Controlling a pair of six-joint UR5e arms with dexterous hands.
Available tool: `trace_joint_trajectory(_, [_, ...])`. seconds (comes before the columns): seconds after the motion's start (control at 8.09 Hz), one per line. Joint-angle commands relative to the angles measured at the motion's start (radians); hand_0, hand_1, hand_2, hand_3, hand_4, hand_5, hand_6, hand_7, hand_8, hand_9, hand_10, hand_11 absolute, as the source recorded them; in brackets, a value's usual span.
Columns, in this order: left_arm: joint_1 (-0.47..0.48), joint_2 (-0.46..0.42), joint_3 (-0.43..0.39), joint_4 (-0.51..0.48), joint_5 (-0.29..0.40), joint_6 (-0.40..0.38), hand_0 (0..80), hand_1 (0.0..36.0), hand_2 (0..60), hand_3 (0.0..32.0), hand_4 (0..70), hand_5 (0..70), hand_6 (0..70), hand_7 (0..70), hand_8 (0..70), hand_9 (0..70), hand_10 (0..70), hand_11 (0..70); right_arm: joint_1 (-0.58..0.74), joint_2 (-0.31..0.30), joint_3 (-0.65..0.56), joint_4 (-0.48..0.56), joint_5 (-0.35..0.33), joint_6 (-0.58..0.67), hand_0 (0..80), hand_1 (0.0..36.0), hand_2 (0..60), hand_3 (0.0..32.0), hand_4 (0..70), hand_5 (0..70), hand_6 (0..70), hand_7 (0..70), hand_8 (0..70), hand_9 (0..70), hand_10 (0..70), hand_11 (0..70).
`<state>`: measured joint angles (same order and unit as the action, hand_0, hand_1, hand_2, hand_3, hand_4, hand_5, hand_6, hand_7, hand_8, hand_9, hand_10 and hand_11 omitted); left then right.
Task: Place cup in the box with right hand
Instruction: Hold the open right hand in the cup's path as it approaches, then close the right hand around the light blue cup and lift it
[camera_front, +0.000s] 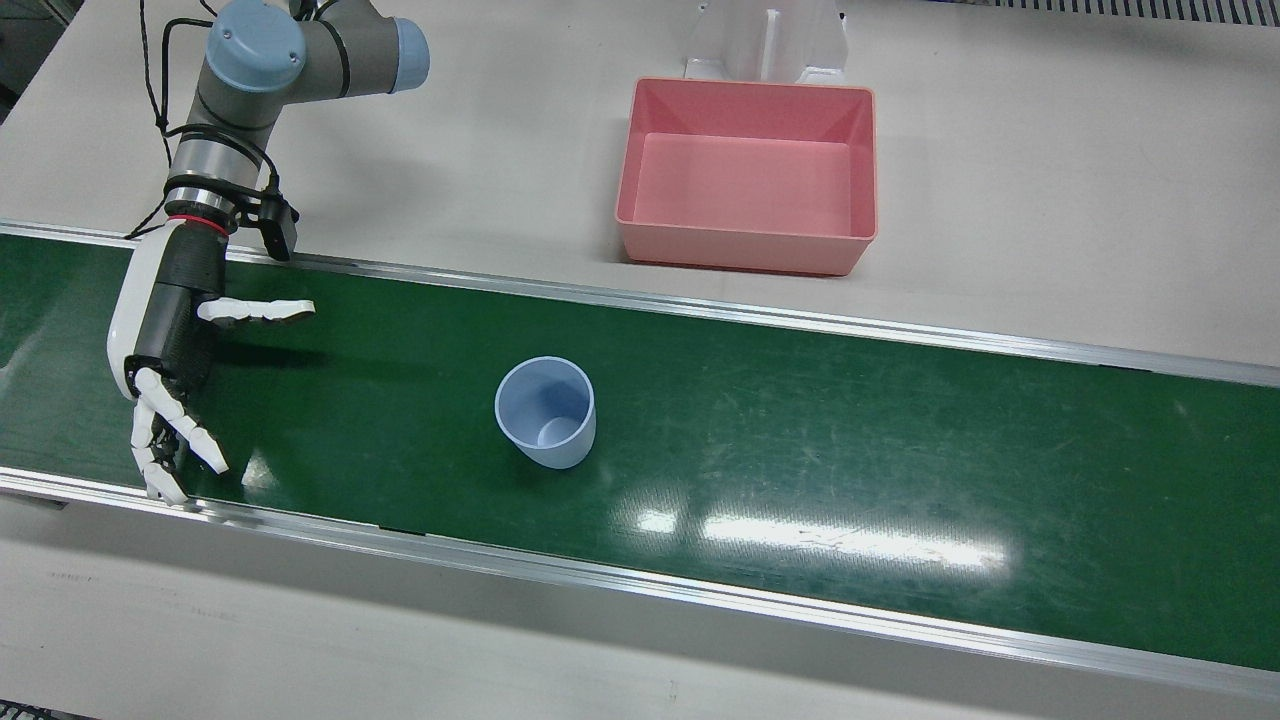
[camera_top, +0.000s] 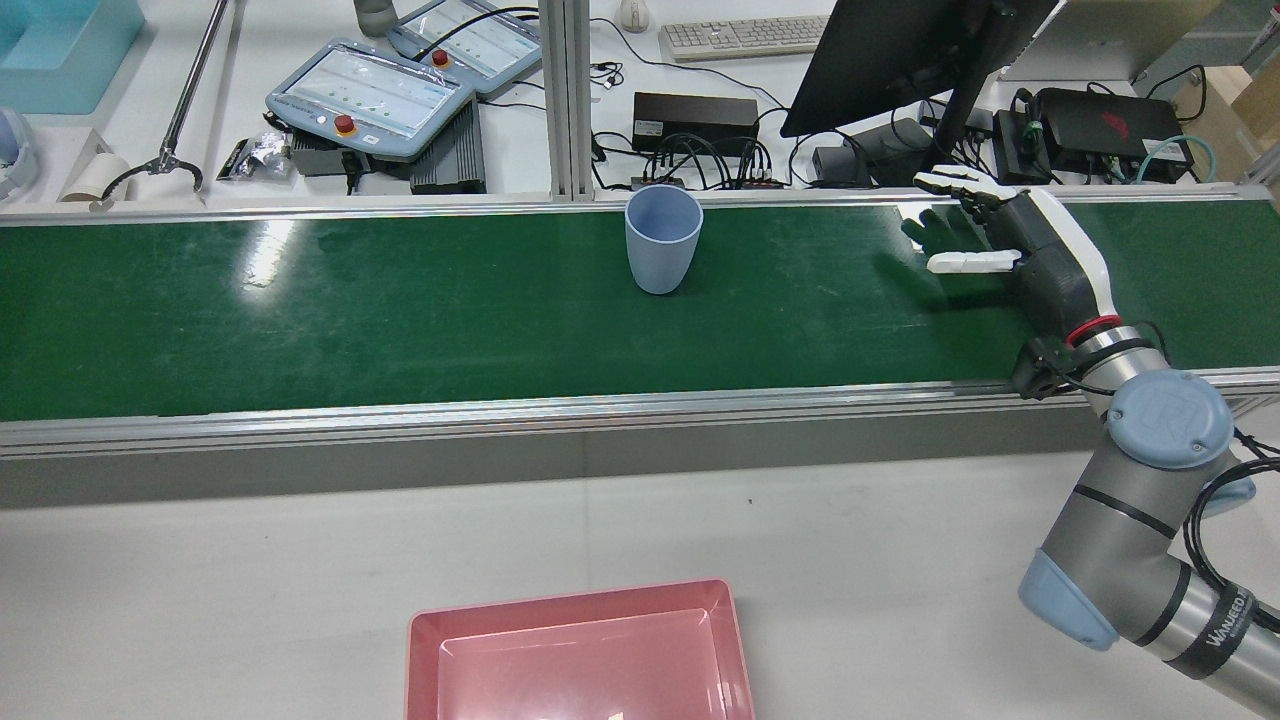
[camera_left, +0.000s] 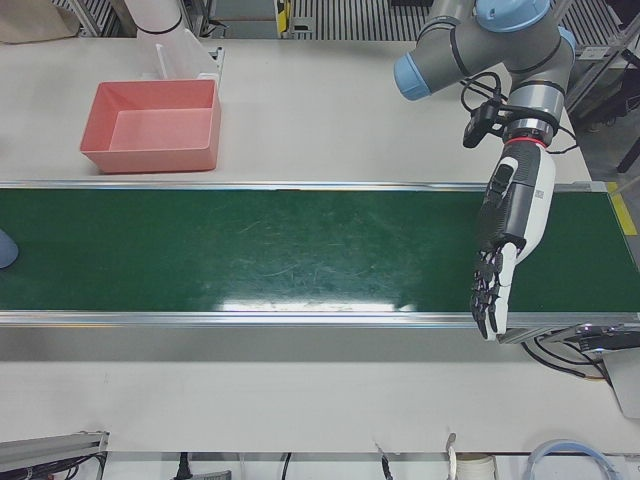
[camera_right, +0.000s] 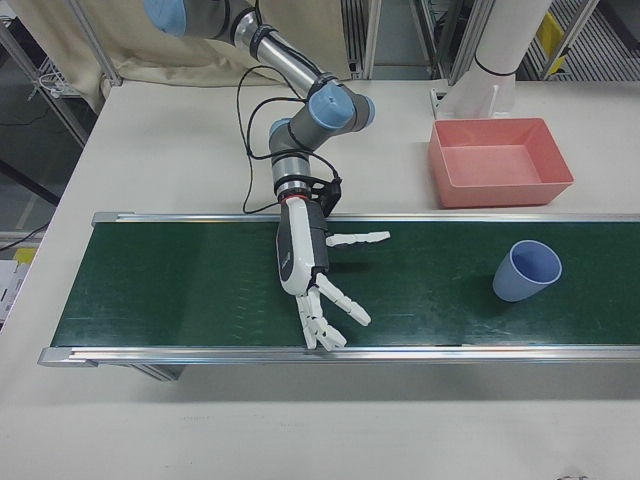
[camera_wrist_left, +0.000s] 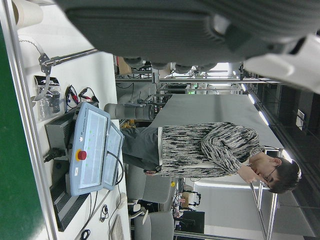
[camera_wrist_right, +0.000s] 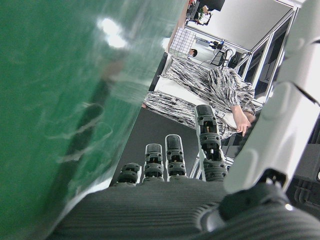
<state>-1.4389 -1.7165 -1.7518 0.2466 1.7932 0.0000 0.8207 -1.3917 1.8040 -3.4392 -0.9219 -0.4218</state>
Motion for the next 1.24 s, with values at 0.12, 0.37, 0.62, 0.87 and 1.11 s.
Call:
trace_joint_trajectory(0.12, [0.000,0.000,0.000,0.000,0.000,0.000,0.0,0.0,0.0,0.0,0.0,0.0,0.0,0.0,0.0,0.0,0.0,0.0,0.000,0.000,0.000,0.000,0.000,0.000,45.7,7.6,6.2,0.0,17.0,3.7,6.4,26.6,7.5,16.4,3.9,6.6])
trace_joint_trajectory(0.37, [0.000,0.000,0.002,-0.001,0.000,0.000,0.0,0.0,0.0,0.0,0.0,0.0,0.0,0.0,0.0,0.0,0.0,0.0,0.000,0.000,-0.002,0.000,0.000,-0.002,47.0,5.8,0.0,0.0,20.2,3.7,6.4,26.9,7.7,16.7,3.9,6.5])
trace_joint_trajectory(0.62, [0.000,0.000,0.002,-0.001,0.000,0.000,0.0,0.0,0.0,0.0,0.0,0.0,0.0,0.0,0.0,0.0,0.0,0.0,0.000,0.000,-0.002,0.000,0.000,-0.002,44.5,9.4,12.7,0.0,15.6,3.7,6.5,27.1,7.7,16.8,3.9,6.7])
trace_joint_trajectory(0.87, [0.000,0.000,0.002,-0.001,0.000,0.000,0.0,0.0,0.0,0.0,0.0,0.0,0.0,0.0,0.0,0.0,0.0,0.0,0.000,0.000,-0.002,0.000,0.000,-0.002,45.6,7.6,6.5,0.0,19.0,3.6,6.6,27.5,7.8,17.0,4.1,6.8])
trace_joint_trajectory(1.11, [0.000,0.000,0.002,-0.001,0.000,0.000,0.0,0.0,0.0,0.0,0.0,0.0,0.0,0.0,0.0,0.0,0.0,0.0,0.000,0.010,-0.002,-0.001,0.000,-0.021,45.7,7.6,6.5,0.0,19.4,3.6,6.6,27.8,8.0,17.3,4.1,7.0])
